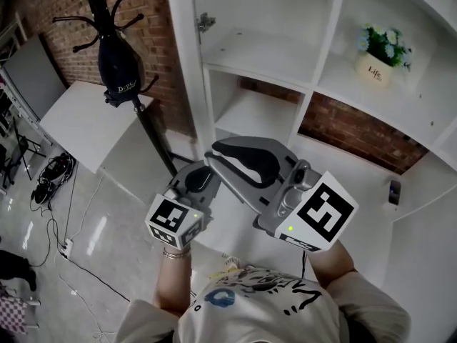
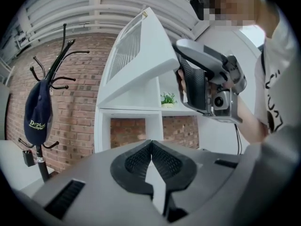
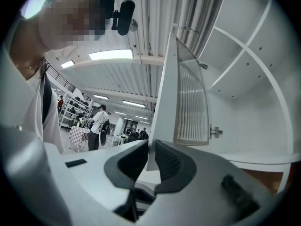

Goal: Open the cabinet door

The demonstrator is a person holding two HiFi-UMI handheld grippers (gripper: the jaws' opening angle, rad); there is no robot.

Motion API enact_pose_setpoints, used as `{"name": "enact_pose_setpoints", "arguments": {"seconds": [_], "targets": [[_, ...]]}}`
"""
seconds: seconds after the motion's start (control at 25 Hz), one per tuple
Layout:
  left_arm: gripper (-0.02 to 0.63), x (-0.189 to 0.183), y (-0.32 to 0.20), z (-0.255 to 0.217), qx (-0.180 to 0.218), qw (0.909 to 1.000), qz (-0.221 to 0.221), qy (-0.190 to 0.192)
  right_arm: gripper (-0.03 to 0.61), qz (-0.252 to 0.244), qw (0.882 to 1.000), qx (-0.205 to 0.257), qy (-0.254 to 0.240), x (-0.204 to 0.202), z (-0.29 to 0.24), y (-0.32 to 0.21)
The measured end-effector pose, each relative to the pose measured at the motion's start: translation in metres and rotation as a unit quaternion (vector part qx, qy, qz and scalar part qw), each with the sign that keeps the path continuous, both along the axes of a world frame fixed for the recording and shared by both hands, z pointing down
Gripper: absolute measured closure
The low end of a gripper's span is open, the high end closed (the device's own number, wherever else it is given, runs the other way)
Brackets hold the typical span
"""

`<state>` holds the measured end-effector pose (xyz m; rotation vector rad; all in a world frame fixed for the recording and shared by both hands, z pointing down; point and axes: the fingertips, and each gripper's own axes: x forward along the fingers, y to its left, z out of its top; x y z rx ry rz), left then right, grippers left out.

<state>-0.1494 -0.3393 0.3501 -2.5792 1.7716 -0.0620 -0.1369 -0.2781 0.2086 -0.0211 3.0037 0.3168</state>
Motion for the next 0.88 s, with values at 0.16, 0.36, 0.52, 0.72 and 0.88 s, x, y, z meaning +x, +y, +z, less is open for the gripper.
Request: {"name": "enact_pose_setpoints", "arguments": {"seconds": [0.16,0.36,0.52,0.72,0.88], "targets": [[0.598,-0.012,0.012,0.005,-0.004,0.9998,-0.020,0.007,0.518,-0.003,1.000,0.005,-0.005,-0.010,0.000,0.007],[0.598,-0.024,0.022,0.007,-0.007,0.9991,-0.041,0.009,0.522,-0.015,1.000,-0.007,-0.011,-0.023,0.000,0.013],[0.598,-0.032,0.028,0.005,-0.005,0.9983,-0.057,0.007,0.523,-0.028,0.999,-0.009,-0.012,-0.032,0.001,0.017],[0.598,-0.042,0.034,0.004,-0.003,0.9974,-0.072,0.004,0.525,-0.044,0.999,-0.018,-0.018,-0.043,0.000,0.023],[0.598,-0.053,0.038,0.006,-0.007,0.9963,-0.085,0.003,0.526,-0.055,0.998,-0.023,-0.022,-0.053,0.000,0.026]]}}
